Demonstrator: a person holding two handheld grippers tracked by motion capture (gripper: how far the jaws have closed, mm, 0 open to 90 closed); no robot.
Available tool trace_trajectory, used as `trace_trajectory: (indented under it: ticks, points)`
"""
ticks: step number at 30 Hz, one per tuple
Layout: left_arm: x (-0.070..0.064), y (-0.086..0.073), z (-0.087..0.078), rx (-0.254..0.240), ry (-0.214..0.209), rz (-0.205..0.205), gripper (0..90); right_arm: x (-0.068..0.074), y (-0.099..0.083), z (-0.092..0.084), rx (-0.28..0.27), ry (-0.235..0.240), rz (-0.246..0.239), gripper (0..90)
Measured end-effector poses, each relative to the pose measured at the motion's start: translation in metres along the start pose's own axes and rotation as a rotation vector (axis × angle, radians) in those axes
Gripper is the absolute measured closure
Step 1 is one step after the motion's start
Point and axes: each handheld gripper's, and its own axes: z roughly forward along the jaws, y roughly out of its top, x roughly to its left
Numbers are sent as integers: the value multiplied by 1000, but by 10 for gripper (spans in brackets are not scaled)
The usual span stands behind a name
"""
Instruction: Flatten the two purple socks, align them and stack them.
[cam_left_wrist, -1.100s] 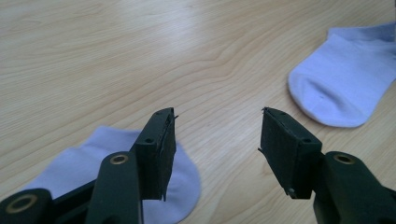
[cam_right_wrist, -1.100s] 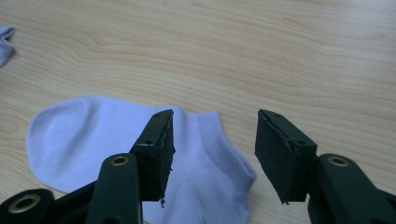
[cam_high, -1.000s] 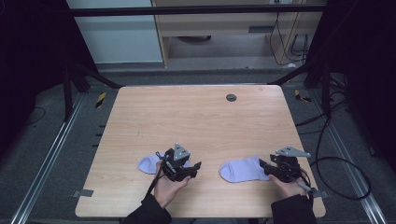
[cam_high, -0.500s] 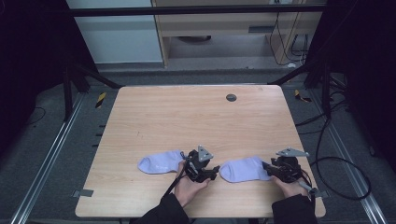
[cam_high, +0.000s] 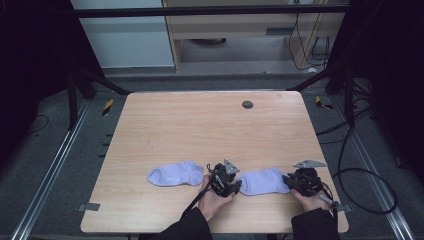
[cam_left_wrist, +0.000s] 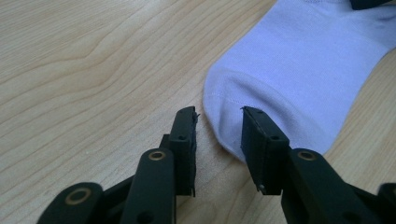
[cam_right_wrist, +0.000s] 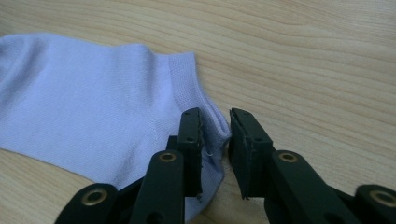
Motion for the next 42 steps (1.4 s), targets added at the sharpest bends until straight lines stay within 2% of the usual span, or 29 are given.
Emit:
trace_trajectory:
  ticks: [4, 8, 12, 18, 24, 27, 34, 42]
  points:
    - [0, 1, 0, 14, 18, -8, 707, 0, 1, 0, 8, 10, 4, 833]
    - [-2, 4, 1, 30, 39, -7, 769, 2, 3, 0, 23, 5, 4, 859]
    - [-4, 6, 2, 42, 28, -16, 866, 3, 3, 0, 30, 11, 9, 864]
    - [-2, 7, -3, 36, 19, -5, 890, 7, 7, -8, 1, 26, 12, 865]
    - [2, 8, -20, 9, -11, 4, 891, 17, 14, -23, -50, 44, 9, 865]
    - [5, 7, -31, 1, -12, 14, 892, 25, 17, -29, -70, 54, -3, 865]
    - [17, -2, -53, 2, -5, 26, 892, 45, 23, -30, -82, 83, -29, 864]
    - [34, -19, -80, 8, 16, 18, 892, 72, 29, -27, -79, 126, -47, 864]
